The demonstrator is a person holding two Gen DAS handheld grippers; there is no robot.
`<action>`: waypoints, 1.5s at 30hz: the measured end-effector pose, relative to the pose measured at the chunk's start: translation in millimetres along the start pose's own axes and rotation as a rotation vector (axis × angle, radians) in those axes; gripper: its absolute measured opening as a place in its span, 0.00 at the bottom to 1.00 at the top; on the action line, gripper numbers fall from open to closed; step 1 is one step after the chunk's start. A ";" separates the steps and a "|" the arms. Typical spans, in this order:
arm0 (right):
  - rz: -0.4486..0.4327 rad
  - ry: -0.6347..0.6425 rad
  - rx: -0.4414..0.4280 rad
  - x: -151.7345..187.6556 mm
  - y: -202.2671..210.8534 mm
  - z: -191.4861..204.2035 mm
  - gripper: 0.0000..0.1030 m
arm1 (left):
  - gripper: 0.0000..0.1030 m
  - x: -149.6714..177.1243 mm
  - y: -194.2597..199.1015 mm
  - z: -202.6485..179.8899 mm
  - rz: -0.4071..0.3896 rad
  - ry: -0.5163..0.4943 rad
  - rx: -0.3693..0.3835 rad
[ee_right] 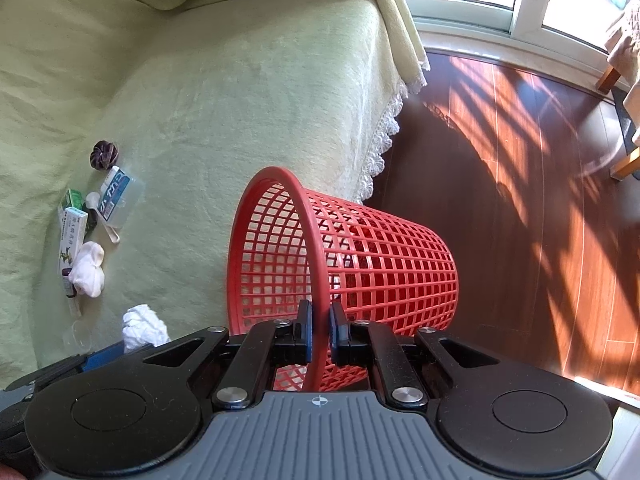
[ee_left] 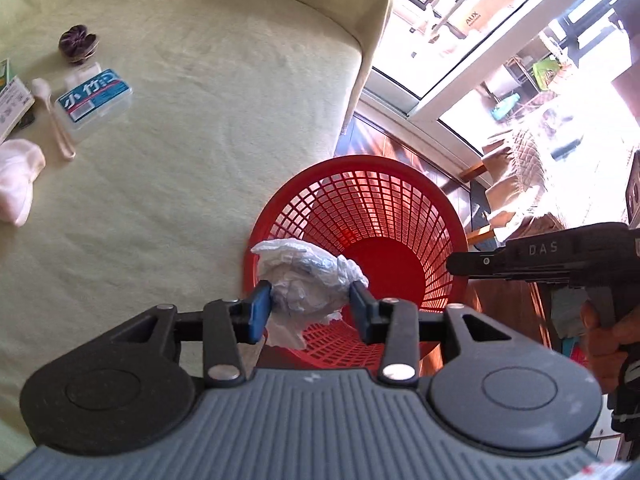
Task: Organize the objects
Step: 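Carry the tissue over the basket and open the left gripper, then grasp the clear plastic cup with the left gripper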
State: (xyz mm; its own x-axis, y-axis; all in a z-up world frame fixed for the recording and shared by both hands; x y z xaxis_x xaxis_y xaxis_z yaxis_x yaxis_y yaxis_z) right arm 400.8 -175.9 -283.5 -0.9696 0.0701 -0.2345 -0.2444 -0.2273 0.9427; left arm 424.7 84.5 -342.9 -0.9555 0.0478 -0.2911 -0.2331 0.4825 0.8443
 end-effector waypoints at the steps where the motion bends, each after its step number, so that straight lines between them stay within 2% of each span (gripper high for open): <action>1: -0.001 -0.005 0.004 -0.1 0.4 0.7 0.04 | 0.45 -2.1 -1.2 -0.2 0.000 -0.010 -0.012; 7: -0.004 -0.027 0.024 -1.3 0.6 3.6 0.04 | 0.45 -14.6 9.3 28.3 0.000 0.030 -0.022; 10: -0.008 -0.040 0.030 -2.1 0.8 4.6 0.04 | 0.45 -16.6 11.3 32.4 0.009 0.004 -0.035; 12: -0.010 -0.044 0.035 -3.2 0.8 5.3 0.04 | 0.45 -15.2 15.9 39.0 -0.008 -0.007 -0.063; 15: -0.013 -0.045 0.042 -4.9 0.8 5.6 0.04 | 0.45 -10.4 27.2 64.9 -0.037 0.043 -0.116; 20: -0.012 -0.049 0.048 -9.6 0.7 7.4 0.05 | 0.45 -2.7 52.2 129.1 -0.098 0.119 -0.273; 26: -0.006 -0.038 0.058 -11.3 0.1 10.6 0.05 | 0.47 -0.7 74.3 207.6 -0.130 0.122 -0.483; 28: -0.003 -0.036 0.063 -11.7 -0.4 12.1 0.05 | 0.51 -2.8 76.5 229.7 -0.129 0.137 -0.534; 29: -0.002 -0.036 0.065 -11.4 -0.3 12.4 0.05 | 0.59 -3.4 76.6 241.1 -0.126 0.146 -0.553; 30: -0.002 -0.036 0.067 -11.4 -0.1 13.1 0.05 | 0.67 -4.1 75.9 249.2 -0.124 0.156 -0.563; 32: -0.002 -0.035 0.073 -11.7 -0.2 14.9 0.05 | 0.74 -6.1 72.2 264.2 -0.132 0.184 -0.568; 36: -0.006 -0.032 0.083 -12.2 -0.1 18.4 0.05 | 0.82 -9.3 56.6 284.1 -0.096 0.221 -0.536; 39: -0.009 -0.030 0.088 -11.8 0.2 19.6 0.05 | 0.79 -9.0 44.7 293.3 -0.072 0.224 -0.531; 41: -0.010 -0.028 0.087 -11.2 0.4 19.7 0.05 | 0.67 -8.2 41.1 296.1 -0.063 0.233 -0.505; 45: -0.011 -0.026 0.088 -10.7 0.8 19.4 0.05 | 0.66 -5.3 39.8 283.5 -0.058 0.211 -0.494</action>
Point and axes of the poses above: each gripper's, at about its wrist camera, not at the fingertips, and y roughly against the way its jaws point, z to its left, x to its underside, the point moved 3 cm from there along -y, roughly the way its jaws point, and after that the axes turned 9 degrees about y, right-handed, at the moved point
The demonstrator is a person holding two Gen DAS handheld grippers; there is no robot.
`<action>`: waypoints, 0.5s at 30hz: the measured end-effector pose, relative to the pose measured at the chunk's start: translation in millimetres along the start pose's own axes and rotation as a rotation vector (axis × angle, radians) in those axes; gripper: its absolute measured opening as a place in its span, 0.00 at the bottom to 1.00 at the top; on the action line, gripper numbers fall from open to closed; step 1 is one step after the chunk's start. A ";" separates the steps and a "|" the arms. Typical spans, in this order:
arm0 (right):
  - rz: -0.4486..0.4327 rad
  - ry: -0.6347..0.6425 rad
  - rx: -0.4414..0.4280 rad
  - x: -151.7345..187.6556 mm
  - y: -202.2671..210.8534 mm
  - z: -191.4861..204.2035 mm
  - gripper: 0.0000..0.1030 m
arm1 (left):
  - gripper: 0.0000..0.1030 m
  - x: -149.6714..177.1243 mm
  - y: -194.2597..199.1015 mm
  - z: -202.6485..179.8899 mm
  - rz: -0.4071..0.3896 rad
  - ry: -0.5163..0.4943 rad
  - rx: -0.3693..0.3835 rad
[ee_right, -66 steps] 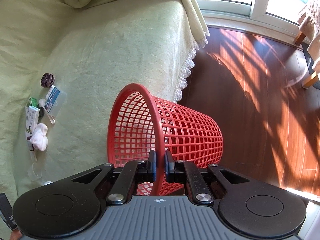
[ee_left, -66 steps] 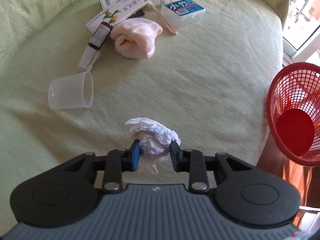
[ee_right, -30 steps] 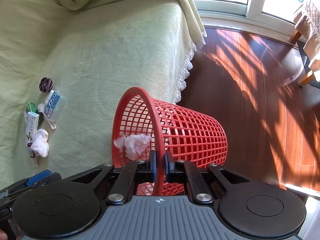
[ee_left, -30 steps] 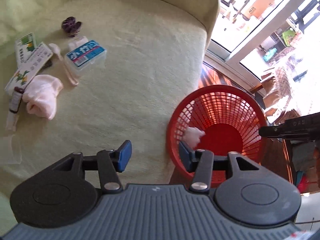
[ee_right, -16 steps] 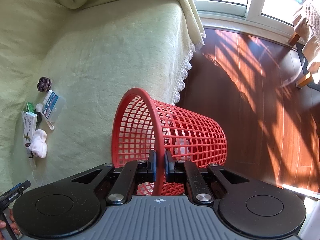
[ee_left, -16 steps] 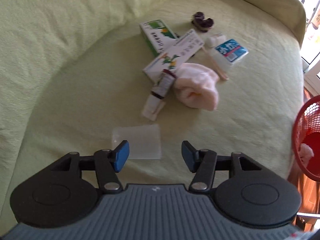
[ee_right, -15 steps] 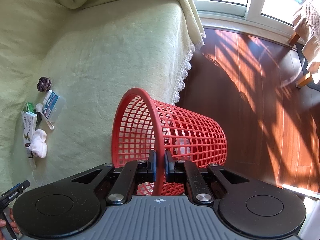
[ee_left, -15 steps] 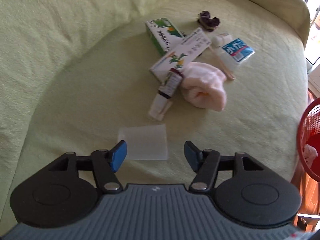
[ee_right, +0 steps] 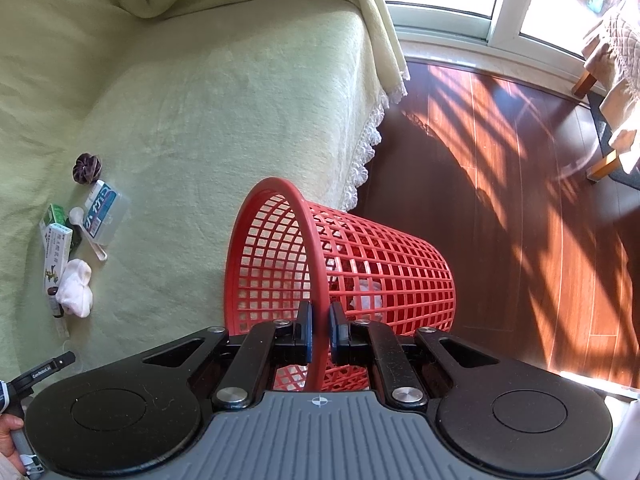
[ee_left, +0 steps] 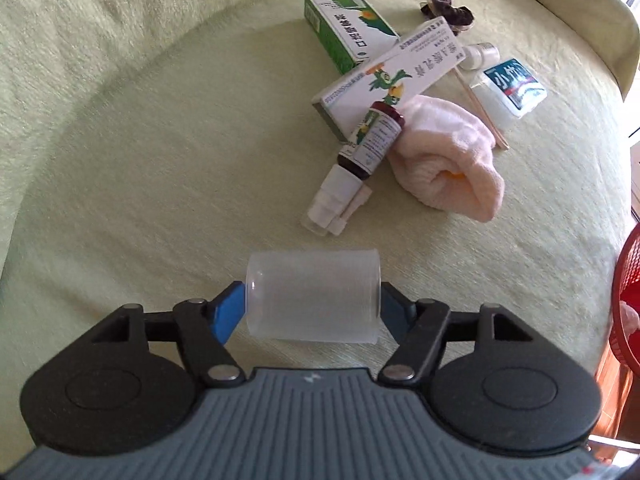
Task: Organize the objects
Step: 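Grasp the clear plastic cup with the left gripper, then carry the cup over the basket and release it with the left gripper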
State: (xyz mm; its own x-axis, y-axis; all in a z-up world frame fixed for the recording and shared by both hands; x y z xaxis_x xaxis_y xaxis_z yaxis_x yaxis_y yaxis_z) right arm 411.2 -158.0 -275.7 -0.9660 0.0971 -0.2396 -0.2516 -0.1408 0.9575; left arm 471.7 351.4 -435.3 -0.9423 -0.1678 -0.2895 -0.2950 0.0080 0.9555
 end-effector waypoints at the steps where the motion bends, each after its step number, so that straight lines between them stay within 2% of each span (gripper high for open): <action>1: 0.000 0.000 -0.001 0.3 0.2 -0.2 0.05 | 0.66 2.0 3.3 -5.3 -0.004 -0.012 0.001; 6: -0.004 0.018 -0.010 1.0 1.0 0.4 0.05 | 0.66 12.4 29.6 -41.2 -0.015 -0.035 0.063; 15: -0.016 0.043 -0.027 -1.0 1.5 2.3 0.05 | 0.66 22.7 70.4 -156.4 -0.011 -0.125 0.295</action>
Point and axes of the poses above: each gripper's, at about its wrist camera, not at the fingertips, and y roughly against the way its jaws point, z to its left, x to its underside, the point moved 3 cm from there along -y, roughly the way its jaws point, and after that the axes turned 9 degrees about y, right-handed, at the moved point
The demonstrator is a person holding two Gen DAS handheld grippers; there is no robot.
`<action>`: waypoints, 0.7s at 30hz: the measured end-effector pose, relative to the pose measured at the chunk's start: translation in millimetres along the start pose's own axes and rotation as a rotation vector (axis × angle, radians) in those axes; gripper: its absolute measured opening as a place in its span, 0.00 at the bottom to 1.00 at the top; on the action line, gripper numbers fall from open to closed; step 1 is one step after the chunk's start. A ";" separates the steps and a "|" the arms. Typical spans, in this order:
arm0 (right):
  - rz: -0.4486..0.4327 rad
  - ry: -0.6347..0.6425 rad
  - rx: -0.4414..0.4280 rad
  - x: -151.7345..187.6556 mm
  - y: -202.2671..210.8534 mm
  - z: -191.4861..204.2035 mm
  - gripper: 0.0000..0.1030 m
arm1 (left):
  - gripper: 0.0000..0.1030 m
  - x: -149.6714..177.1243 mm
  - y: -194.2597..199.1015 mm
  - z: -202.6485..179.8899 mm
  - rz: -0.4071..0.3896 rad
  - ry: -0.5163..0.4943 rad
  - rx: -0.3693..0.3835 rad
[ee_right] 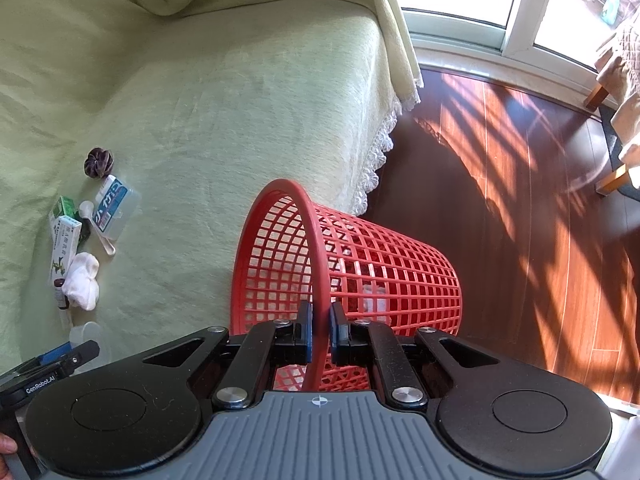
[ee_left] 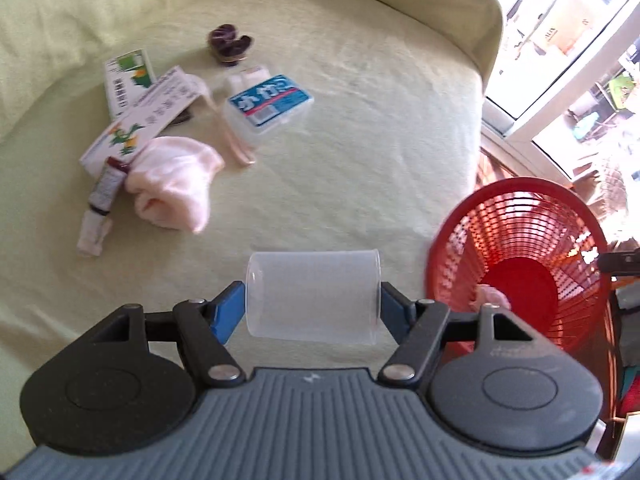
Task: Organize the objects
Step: 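Carry the cup over the basket and release it with the left gripper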
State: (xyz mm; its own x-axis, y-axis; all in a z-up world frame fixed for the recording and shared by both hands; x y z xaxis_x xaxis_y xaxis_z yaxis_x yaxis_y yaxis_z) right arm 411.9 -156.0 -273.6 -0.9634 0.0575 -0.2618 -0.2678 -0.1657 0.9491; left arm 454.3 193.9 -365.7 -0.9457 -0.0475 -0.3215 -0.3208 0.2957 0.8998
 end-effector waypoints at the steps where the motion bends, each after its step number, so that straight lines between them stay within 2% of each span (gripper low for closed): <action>1: -0.002 0.002 -0.004 -0.1 0.1 -0.3 0.05 | 0.66 -0.2 -2.8 -12.2 0.004 -0.012 0.020; 8: -0.010 -0.001 -0.017 -0.6 0.4 -3.5 0.05 | 0.66 1.4 -25.0 -81.6 0.048 -0.078 0.144; 12: -0.015 0.003 -0.020 -1.6 0.8 -3.3 0.05 | 0.66 -0.3 -38.2 -109.8 0.104 -0.113 0.194; 14: -0.018 0.001 -0.023 -2.6 1.2 -3.0 0.05 | 0.71 -2.3 -40.1 -121.6 0.115 -0.126 0.216; 15: -0.019 0.000 -0.024 -3.0 1.5 -3.0 0.05 | 0.76 -3.4 -39.2 -125.9 0.108 -0.135 0.216; 18: -0.020 -0.002 -0.027 -3.6 1.6 -1.6 0.05 | 0.77 -7.0 -36.0 -129.2 0.088 -0.149 0.219; 21: -0.023 0.001 -0.028 -3.8 2.7 -0.1 0.05 | 0.77 -9.8 -31.8 -115.2 0.075 -0.127 0.191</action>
Point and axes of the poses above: each gripper's, at about its wrist camera, not at the fingertips, and y roughly against the way its jaws point, z to its left, x to its underside, the point moved 3 cm from there along -y, roughly the way its jaws point, and after that the axes turned 9 degrees about y, right-handed, at the moved point
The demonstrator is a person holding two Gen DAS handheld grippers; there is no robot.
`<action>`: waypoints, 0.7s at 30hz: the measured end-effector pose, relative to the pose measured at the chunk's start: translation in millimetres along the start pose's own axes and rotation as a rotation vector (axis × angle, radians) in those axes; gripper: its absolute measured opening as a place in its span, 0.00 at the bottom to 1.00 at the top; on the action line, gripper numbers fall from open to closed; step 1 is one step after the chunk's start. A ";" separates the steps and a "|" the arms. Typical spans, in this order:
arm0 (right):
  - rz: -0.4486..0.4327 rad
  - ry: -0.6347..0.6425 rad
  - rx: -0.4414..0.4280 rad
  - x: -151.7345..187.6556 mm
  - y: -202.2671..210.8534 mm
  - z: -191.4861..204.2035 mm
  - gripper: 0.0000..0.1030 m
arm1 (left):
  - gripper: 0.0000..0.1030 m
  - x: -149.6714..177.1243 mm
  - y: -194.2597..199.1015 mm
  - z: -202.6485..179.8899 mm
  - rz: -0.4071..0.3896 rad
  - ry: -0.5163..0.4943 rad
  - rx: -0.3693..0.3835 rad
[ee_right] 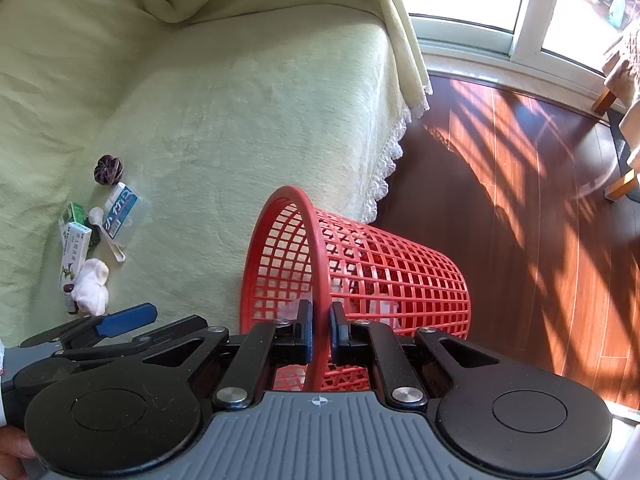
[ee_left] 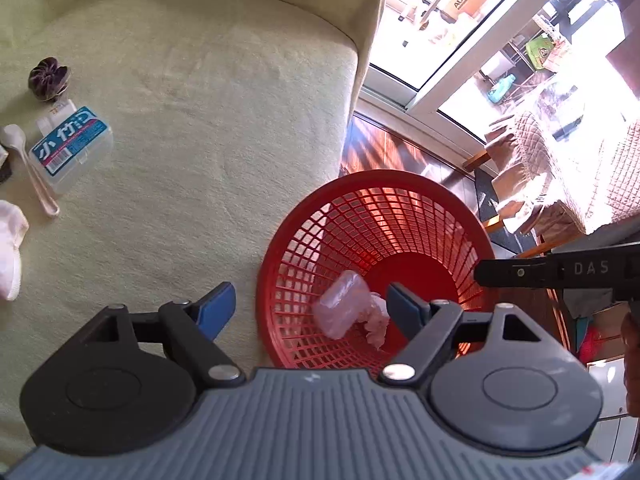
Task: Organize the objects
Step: 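Carry the cup over the basket and release it with the left gripper, then grasp the pink cloth with the left gripper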
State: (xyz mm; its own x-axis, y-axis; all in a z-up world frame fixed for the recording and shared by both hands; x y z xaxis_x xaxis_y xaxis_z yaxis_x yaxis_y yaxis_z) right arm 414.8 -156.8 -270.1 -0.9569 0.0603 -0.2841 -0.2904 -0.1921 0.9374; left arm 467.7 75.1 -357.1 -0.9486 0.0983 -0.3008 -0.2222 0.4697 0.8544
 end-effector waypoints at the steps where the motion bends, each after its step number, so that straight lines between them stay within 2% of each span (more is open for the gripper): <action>1: 0.000 0.001 0.002 -0.1 -0.2 0.3 0.05 | 0.77 0.2 2.8 8.4 -0.005 0.010 -0.017; 5: 0.000 -0.001 0.004 -1.4 -0.5 0.9 0.05 | 0.77 6.4 16.8 49.7 -0.028 0.044 -0.115; 10: 0.003 -0.001 0.007 -1.9 -1.0 0.0 0.05 | 0.76 13.8 41.9 120.6 -0.068 0.091 -0.306; 14: 0.007 -0.005 0.014 -2.7 -1.7 -1.8 0.05 | 0.76 6.6 59.5 170.2 -0.106 0.122 -0.437; 17: 0.009 -0.007 0.020 -3.7 -2.0 -2.3 0.05 | 0.76 -5.4 65.0 190.8 -0.135 0.143 -0.470; 21: 0.010 -0.013 0.027 -6.2 -2.0 -2.2 0.05 | 0.76 -20.2 61.0 201.0 -0.162 0.187 -0.441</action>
State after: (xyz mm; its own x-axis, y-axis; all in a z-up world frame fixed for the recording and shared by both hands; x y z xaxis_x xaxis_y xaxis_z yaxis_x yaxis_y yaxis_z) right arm 421.4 -159.0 -270.7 -0.9595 0.0709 -0.2725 -0.2807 -0.1660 0.9453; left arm 518.6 278.1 -384.1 -0.9092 -0.1234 -0.3976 -0.4056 0.0470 0.9129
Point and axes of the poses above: each gripper's, at about its wrist camera, not at the fingertips, and y roughly against the way its jaws point, z to its left, x to its underside, the point moved 3 cm from there along -y, roughly the way its jaws point, and after that the axes turned 9 degrees about y, right-handed, at the moved point
